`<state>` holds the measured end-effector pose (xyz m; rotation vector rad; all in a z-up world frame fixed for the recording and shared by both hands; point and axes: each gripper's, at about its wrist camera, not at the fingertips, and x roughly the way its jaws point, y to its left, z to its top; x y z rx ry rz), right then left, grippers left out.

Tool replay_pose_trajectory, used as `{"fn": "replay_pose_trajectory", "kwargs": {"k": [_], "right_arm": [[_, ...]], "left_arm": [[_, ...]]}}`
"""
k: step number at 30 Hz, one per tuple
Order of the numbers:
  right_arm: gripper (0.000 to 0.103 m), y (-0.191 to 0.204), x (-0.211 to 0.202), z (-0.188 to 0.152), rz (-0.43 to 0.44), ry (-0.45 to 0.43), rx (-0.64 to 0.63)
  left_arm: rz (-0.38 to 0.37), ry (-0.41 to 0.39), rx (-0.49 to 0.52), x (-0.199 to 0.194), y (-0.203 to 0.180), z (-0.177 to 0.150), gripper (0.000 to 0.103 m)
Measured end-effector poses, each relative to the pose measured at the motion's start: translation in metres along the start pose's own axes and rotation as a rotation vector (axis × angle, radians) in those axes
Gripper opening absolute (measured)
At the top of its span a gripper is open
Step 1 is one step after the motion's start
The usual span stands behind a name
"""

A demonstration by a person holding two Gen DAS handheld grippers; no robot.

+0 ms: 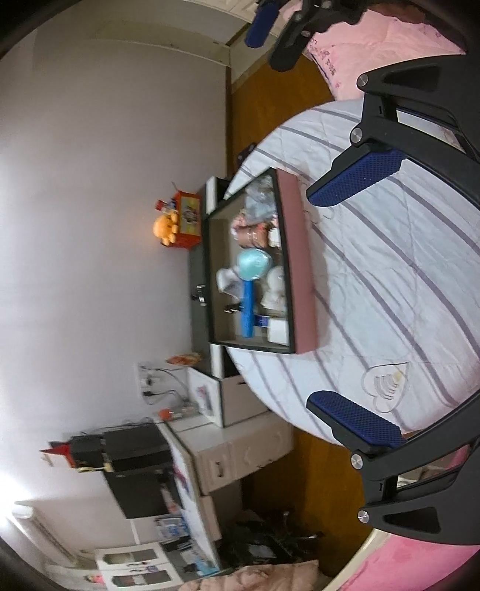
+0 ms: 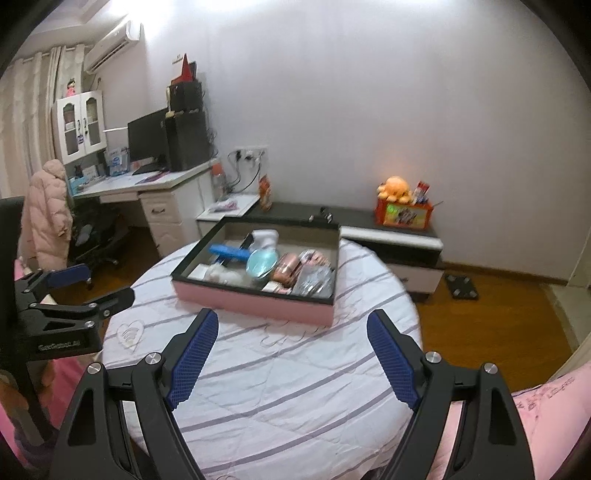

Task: Organize rigid objects

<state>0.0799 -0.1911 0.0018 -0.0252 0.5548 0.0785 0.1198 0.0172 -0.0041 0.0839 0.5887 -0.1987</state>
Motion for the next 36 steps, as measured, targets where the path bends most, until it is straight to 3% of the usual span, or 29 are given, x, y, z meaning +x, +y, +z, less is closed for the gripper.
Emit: {"fn": "replay_pose_trajectory", "kwargs": {"k": [8,15,21,36], "right_arm": [[0.084,-0.005,-0.027,-0.001,-0.026,-0.153,0.022],[0.084,-0.005,-0.026,-0.016,-0.048,-0.222,0.027],[0.084,-0.003,-0.022,-0.031,-0.073,-0.244,0.011],[0.084,0.001,-0.019,-0.043,-0.07,-0.243,-0.015]], "left_arm": [[-0.007,-0.143,-0.049,-0.013,-0.003,-0.008,0.101],[0.076,-0.236,-0.034,-0.015,-0.011,-0.021,0.101],[0.073,-0.313,-0.043,-0.022,-0.013,-0.03,0.101],[0.112,-0.304,-0.04,-0.015,-0.02,-0.036,0.103]]}}
